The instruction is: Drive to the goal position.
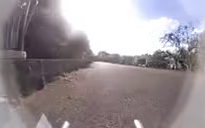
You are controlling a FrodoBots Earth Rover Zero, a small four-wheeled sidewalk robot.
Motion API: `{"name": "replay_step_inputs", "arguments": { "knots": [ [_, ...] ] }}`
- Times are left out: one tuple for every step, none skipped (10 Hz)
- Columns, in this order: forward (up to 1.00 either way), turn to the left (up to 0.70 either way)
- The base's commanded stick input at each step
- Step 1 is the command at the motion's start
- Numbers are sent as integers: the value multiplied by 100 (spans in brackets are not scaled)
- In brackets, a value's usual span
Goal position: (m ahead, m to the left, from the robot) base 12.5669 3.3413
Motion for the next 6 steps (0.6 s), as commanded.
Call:
{"name": "replay_step_inputs", "arguments": {
  "knots": [
    [70, 0],
    [70, 0],
    [70, 0],
    [70, 0],
    [70, 0],
    [70, 0]
  ]
}}
